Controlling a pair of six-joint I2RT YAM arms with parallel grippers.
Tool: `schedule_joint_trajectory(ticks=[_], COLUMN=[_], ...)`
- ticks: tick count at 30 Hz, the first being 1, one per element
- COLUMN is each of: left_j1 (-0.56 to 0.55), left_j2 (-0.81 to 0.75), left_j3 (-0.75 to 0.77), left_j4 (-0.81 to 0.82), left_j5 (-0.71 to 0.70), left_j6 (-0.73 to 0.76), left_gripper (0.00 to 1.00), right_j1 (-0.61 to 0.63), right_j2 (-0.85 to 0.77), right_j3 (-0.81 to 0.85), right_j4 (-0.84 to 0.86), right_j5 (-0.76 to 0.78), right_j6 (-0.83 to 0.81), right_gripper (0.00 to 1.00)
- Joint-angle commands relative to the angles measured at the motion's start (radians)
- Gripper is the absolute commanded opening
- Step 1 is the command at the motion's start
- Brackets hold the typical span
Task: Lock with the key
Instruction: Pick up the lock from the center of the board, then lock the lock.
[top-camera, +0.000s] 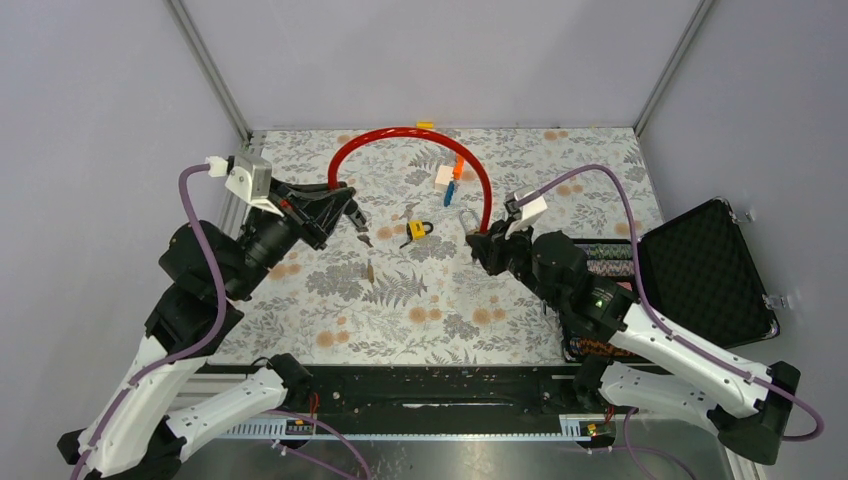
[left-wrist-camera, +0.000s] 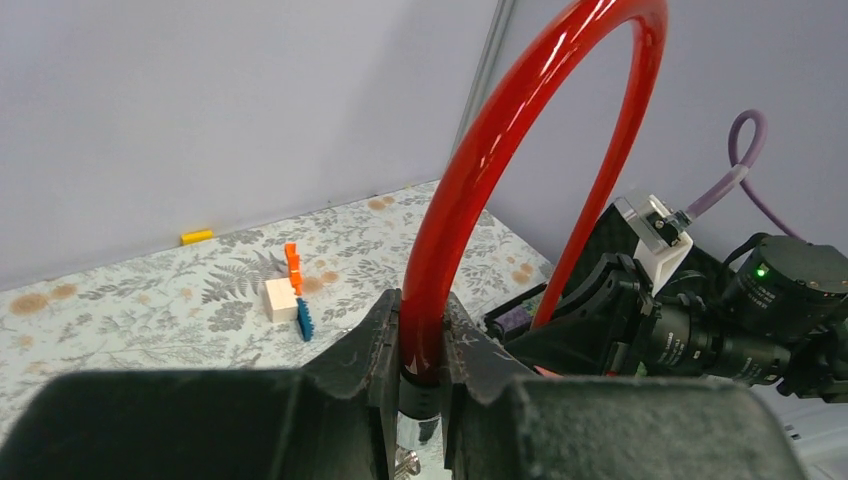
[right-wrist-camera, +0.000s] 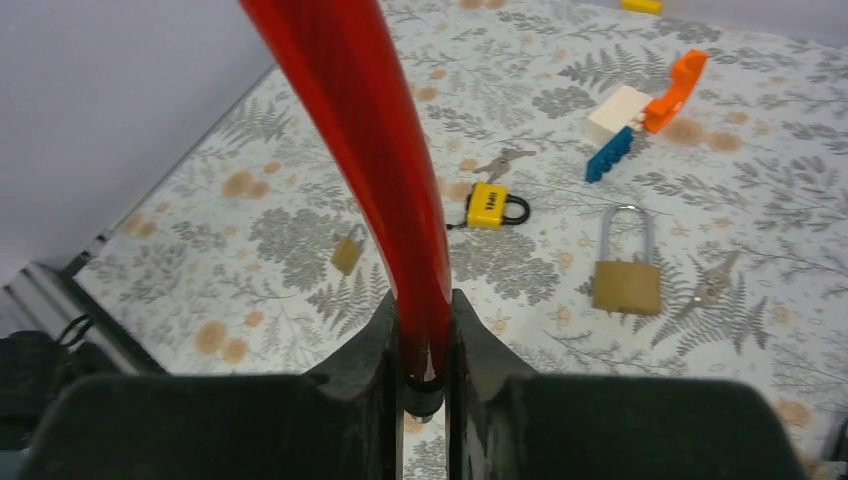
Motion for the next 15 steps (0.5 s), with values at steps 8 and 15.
schedule_joint_trajectory(ticks=[8, 15], left_j1=[0.002, 0.003], left_j2=[0.009, 0.011], left_j3=[-0.191, -0.334], left_j4=[0.098, 0.203], left_j5=[-0.080, 0.008], left_j6=[-0.473, -0.708], left_gripper=[0.00, 0.00], right_j1=[-0.003, 0.039], right_j2=[-0.099, -0.020], right_j3=[0.057, 0.118], right_j4=[0.316, 0.463], right_j5=[-0.336, -0.377], right_j6=[0.151, 0.075], right_gripper=[0.00, 0.00])
